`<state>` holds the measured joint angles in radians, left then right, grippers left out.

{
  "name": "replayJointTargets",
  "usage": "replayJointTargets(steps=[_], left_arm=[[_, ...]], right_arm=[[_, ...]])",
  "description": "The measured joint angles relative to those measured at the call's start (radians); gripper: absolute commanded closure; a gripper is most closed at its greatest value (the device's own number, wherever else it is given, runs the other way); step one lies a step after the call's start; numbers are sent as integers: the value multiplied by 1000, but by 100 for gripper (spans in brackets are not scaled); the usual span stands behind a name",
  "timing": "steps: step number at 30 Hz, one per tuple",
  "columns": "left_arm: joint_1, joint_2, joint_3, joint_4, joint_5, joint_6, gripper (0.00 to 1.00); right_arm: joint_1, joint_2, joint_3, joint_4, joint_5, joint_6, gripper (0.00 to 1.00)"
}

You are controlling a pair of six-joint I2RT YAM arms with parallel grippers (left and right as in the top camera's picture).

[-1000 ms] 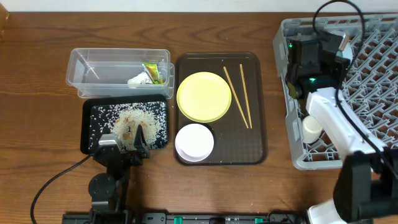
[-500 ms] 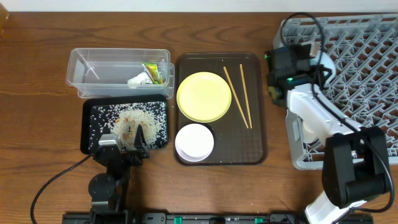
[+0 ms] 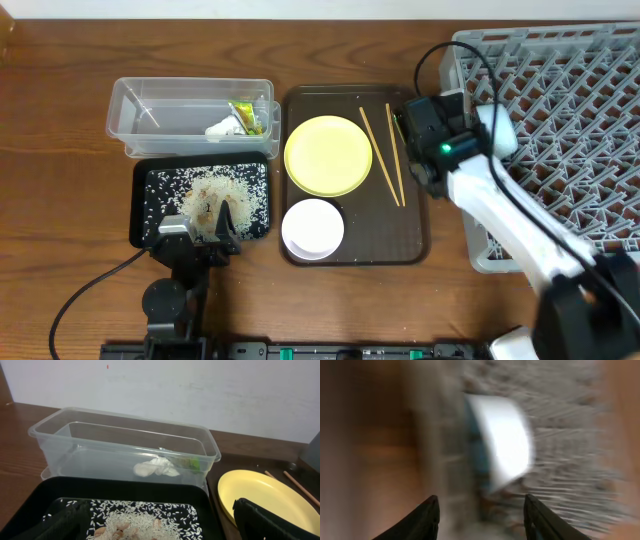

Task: Sort waste into correct bins and load items into the dishwasher rack
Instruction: 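Move the right gripper to the white bowl on the brown tray, then grasp the white bowl rim with the right gripper and lift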

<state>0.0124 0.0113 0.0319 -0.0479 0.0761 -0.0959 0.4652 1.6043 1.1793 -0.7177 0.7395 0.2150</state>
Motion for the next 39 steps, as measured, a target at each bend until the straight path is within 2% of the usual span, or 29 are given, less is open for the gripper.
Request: replayJointTargets(steps=[4, 7, 11, 13, 18, 20, 23, 26, 33, 39], left_arm=[[0, 0, 0, 0, 0, 0, 7], [0, 0, 0, 0, 0, 0, 7], [0, 0, 0, 0, 0, 0, 7], [0, 0, 0, 0, 0, 0, 7], [0, 0, 0, 0, 0, 0, 7], [0, 0, 0, 0, 0, 0, 7], [0, 0, 0, 0, 0, 0, 7], [0, 0, 0, 0, 0, 0, 7], [0, 0, 0, 0, 0, 0, 6], [0, 0, 0, 0, 0, 0, 7]], right_arm=[[74, -107, 0, 23, -399, 31, 48], [143, -97, 2, 32, -670, 45, 42], [240, -32, 2, -11, -814, 73, 36], [277, 12, 2, -26, -814, 89, 35], [304, 127, 2, -8, -772, 86, 56], [304, 163, 2, -8, -764, 83, 57], [304, 225, 2, -15, -764, 77, 72], [304, 273, 1, -27, -764, 70, 99], [302, 201, 1, -50, -726, 73, 99], [228, -39, 1, -95, -513, 71, 99]])
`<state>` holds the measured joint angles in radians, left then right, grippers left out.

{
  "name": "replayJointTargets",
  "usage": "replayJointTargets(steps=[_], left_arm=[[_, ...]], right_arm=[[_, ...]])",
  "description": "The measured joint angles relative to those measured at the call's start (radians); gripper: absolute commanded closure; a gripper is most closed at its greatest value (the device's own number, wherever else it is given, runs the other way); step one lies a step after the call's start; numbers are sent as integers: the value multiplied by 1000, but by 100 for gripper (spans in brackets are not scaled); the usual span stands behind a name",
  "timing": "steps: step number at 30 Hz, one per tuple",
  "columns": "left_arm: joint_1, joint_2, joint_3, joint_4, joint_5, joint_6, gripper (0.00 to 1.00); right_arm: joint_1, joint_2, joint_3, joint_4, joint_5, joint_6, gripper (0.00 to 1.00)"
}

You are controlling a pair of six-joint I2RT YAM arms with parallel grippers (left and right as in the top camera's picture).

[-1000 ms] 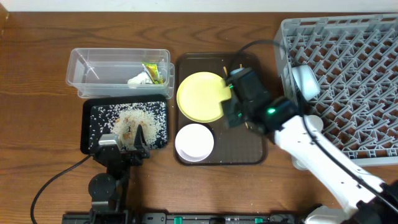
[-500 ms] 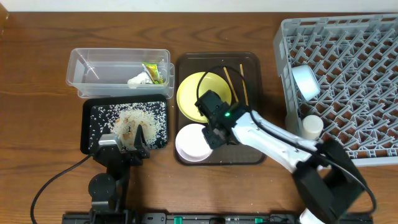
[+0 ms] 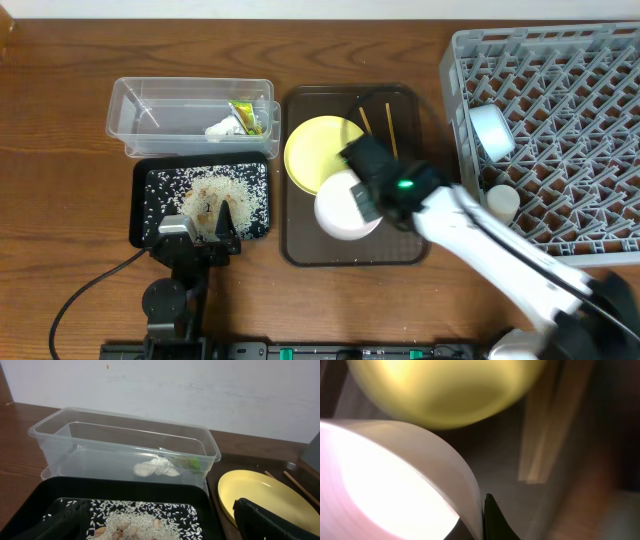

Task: Sort waste into correct bins and load items into the dishwasher rack
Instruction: 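Grasp the white bowl rim with the right gripper and lift, then set the white bowl into the dish rack and release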

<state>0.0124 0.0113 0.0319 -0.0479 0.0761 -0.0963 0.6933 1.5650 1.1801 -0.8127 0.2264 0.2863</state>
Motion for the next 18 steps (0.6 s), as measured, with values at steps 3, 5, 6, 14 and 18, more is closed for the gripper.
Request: replayJointTargets(steps=[3, 5, 6, 14, 18], left_arm=[[0, 0, 0, 0, 0, 0, 7], [0, 0, 0, 0, 0, 0, 7], [0, 0, 0, 0, 0, 0, 7], [0, 0, 0, 0, 0, 0, 6], [0, 0, 0, 0, 0, 0, 6]], right_arm=[[-90, -106, 0, 2, 177, 20, 99], [-167, -159, 0, 11, 322, 42, 99], [-212, -180, 0, 23, 399, 50, 99], [-488, -217, 0, 229, 780, 47, 99], [-605, -211, 0, 270, 842, -3, 99]])
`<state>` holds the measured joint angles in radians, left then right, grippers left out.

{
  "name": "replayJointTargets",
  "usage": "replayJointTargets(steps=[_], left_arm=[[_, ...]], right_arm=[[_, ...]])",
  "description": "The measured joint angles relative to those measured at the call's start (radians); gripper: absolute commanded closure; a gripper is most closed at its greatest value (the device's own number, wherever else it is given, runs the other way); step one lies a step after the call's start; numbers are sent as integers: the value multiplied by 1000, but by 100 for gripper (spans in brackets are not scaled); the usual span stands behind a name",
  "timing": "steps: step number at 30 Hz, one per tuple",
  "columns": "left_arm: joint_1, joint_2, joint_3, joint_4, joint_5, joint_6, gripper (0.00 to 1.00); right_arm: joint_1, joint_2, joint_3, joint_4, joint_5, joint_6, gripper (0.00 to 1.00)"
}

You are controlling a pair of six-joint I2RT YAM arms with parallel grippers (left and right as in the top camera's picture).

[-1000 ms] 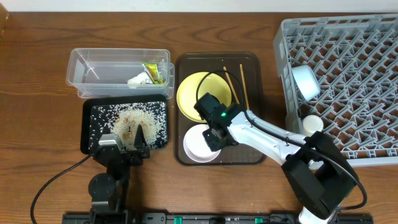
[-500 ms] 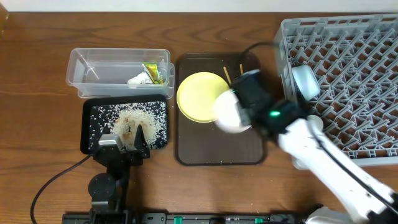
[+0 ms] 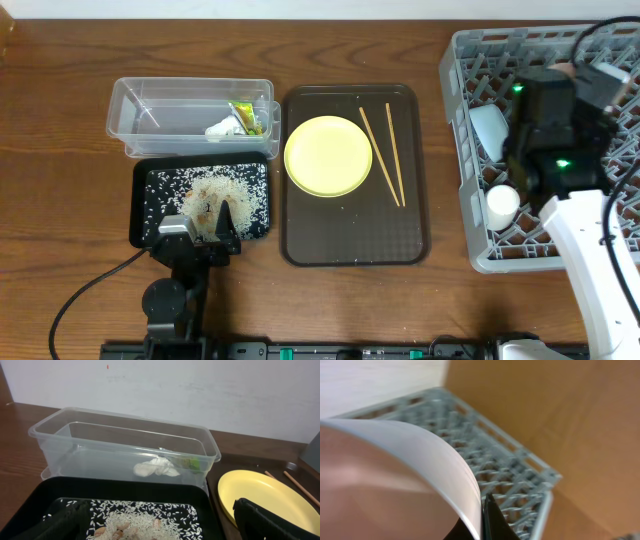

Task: Sort waste into correct bins and load items into the dishwasher rack
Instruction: 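Set the white bowl into the dish rack and release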

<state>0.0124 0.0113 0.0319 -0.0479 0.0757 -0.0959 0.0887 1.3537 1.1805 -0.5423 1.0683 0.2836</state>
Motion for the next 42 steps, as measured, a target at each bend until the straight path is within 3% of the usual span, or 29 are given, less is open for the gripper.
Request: replayJointTargets(steps=[11, 22, 32, 34, 36, 37, 42], left_arm=[[0, 0, 0, 0, 0, 0, 7], [0, 0, 0, 0, 0, 0, 7], [0, 0, 0, 0, 0, 0, 7], [0, 0, 0, 0, 0, 0, 7], [0, 0, 0, 0, 0, 0, 7], [0, 0, 0, 0, 0, 0, 6], [0, 0, 0, 0, 0, 0, 7]], right_arm=[[-216, 199, 0, 40, 40, -102, 99], [-227, 393, -1, 241, 49, -296, 99], [-160, 450, 4, 241, 69, -369, 93], [-136, 458, 4, 227, 80, -372, 85], [-125, 458, 4, 228, 77, -370, 61], [-121, 458, 4, 228, 58, -373, 57], [-79, 461, 3, 193, 39, -364, 51]])
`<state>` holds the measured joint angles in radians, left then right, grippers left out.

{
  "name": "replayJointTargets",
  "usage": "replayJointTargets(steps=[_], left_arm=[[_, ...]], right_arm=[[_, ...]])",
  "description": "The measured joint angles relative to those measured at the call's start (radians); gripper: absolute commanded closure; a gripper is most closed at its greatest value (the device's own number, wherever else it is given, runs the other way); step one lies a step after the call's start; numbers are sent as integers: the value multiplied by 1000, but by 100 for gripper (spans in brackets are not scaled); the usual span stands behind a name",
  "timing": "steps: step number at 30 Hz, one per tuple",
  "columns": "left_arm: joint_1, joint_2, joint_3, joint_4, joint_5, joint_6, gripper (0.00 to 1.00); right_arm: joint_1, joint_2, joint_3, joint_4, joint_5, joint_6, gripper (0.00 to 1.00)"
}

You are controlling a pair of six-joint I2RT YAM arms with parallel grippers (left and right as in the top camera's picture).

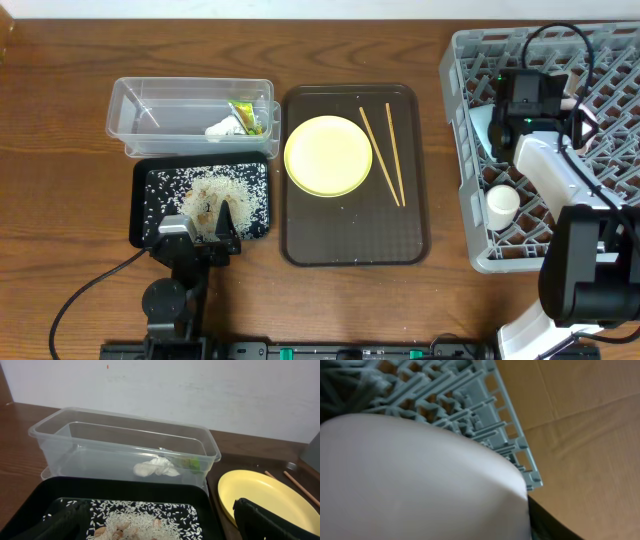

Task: Sort waste into correct bins and load items into the dishwasher rack
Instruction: 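Set the white bowl into the dish rack and release, then move the right gripper to the yellow plate edge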

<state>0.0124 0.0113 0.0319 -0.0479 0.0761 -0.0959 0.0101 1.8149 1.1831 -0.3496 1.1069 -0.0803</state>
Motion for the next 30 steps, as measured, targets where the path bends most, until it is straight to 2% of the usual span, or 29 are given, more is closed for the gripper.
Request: replayJointTargets(steps=[4, 5, 13, 15, 17, 23, 26, 30], left_arm=[[0, 0, 0, 0, 0, 0, 7], [0, 0, 0, 0, 0, 0, 7], [0, 0, 0, 0, 0, 0, 6], [0, 0, 0, 0, 0, 0, 7], [0, 0, 0, 0, 0, 0, 7], [0, 0, 0, 0, 0, 0, 7], [0, 0, 0, 0, 0, 0, 6], [0, 0, 0, 0, 0, 0, 7]], right_arm=[[43, -39, 0, -76, -42, 45, 48], [51, -56, 0, -93, -66, 60, 50], [79, -244, 0, -231, -324, 191, 81], [80, -268, 0, -262, -366, 220, 91], [80, -271, 0, -282, -394, 246, 96], [80, -269, -1, -297, -436, 282, 97], [90, -269, -1, -302, -468, 286, 95], [136, -280, -1, -322, -629, 297, 87]])
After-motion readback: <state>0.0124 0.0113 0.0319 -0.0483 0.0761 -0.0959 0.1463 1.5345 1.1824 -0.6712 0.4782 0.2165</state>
